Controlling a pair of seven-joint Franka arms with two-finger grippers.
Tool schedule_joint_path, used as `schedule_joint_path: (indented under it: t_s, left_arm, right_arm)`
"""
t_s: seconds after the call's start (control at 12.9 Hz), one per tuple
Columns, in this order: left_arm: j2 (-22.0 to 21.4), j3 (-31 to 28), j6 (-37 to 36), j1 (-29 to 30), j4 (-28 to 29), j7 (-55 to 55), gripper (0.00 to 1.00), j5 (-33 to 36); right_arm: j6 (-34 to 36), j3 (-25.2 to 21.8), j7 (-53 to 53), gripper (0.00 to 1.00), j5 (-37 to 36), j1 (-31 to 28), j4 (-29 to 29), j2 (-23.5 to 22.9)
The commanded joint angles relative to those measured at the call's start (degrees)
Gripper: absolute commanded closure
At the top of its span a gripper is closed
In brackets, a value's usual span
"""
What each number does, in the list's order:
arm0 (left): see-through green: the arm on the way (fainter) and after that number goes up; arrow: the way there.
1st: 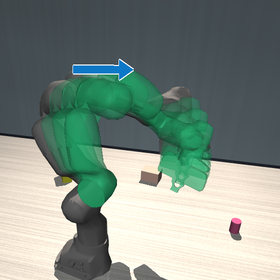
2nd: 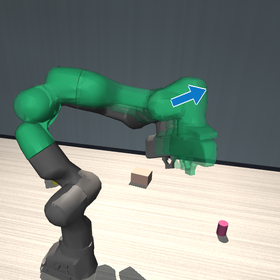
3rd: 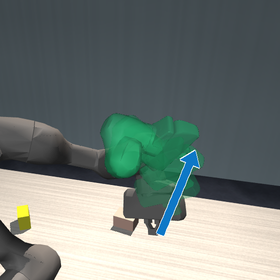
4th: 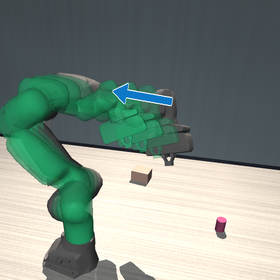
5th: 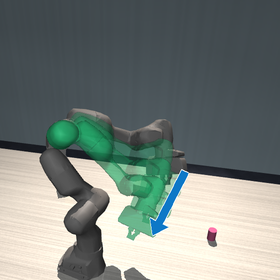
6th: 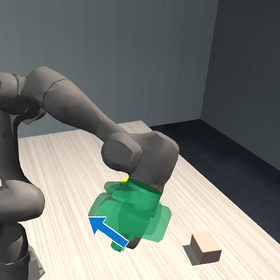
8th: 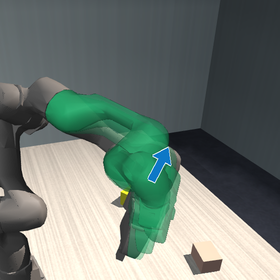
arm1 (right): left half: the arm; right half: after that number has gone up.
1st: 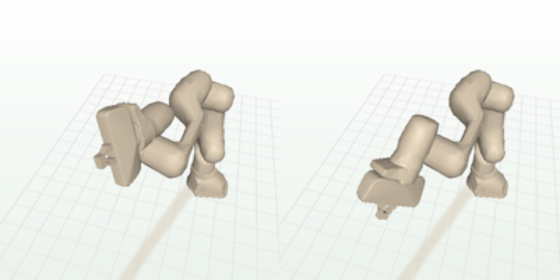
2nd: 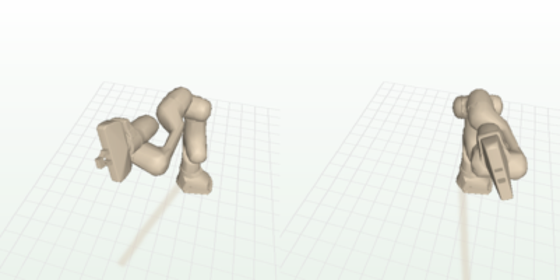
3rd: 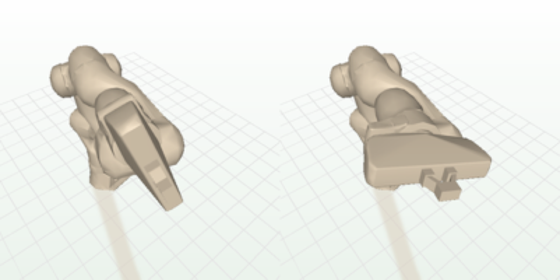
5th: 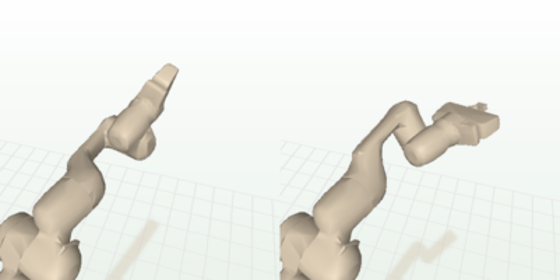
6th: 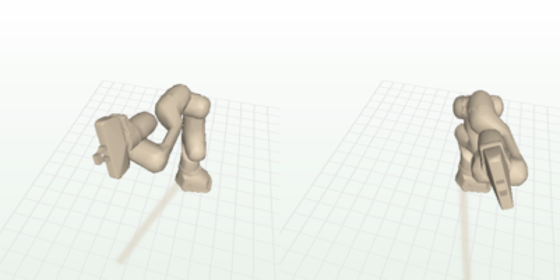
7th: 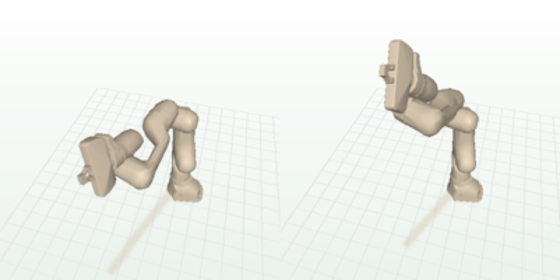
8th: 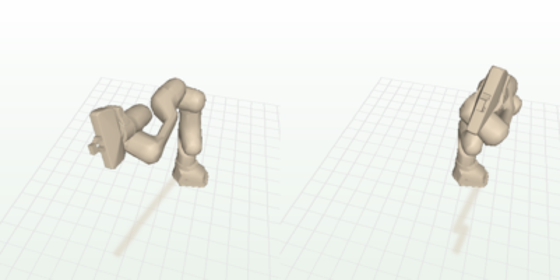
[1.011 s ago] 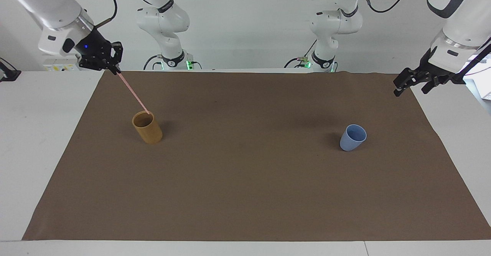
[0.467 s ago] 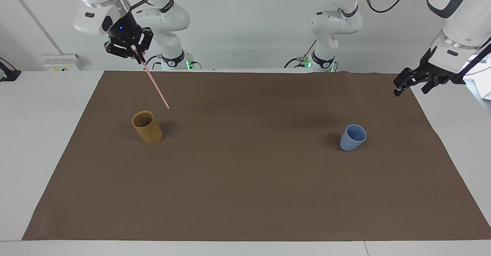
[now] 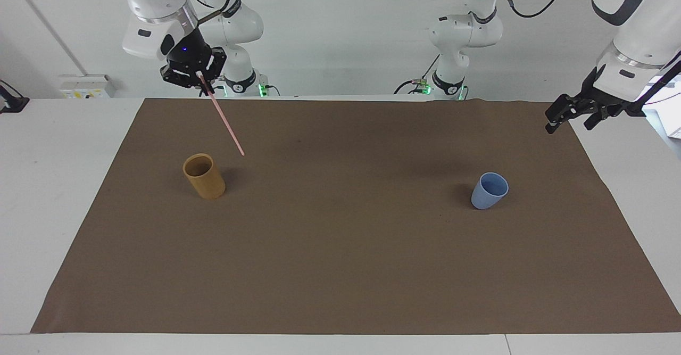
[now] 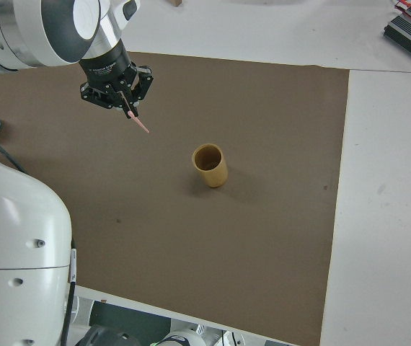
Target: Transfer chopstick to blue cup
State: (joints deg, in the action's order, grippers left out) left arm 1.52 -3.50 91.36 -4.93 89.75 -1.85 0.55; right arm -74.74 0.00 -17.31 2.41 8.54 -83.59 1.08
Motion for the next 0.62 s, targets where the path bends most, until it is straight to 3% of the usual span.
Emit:
schedule_joint_path:
  t_s: [0.0,0.08,0.54]
  left_arm:
    - [-8.3,0.4,16.3,0.5,18.9,-4.5,0.00,-0.6]
    - [-8.5,0.4,21.6,0.1,23.5,-6.8,0.00,-0.6]
    - [-3.4,0.5,37.5,-3.1,35.3,-12.6,0.02,-0.6]
  right_arm:
    - [-2.4,0.0,1.1,1.00,1.0,0.0,-3.4,2.2]
    - [-2.5,0.0,1.8,1.00,1.0,0.2,-4.1,2.5]
    - [-5.5,0.0,3.4,1.00,1.0,1.2,-8.2,4.5]
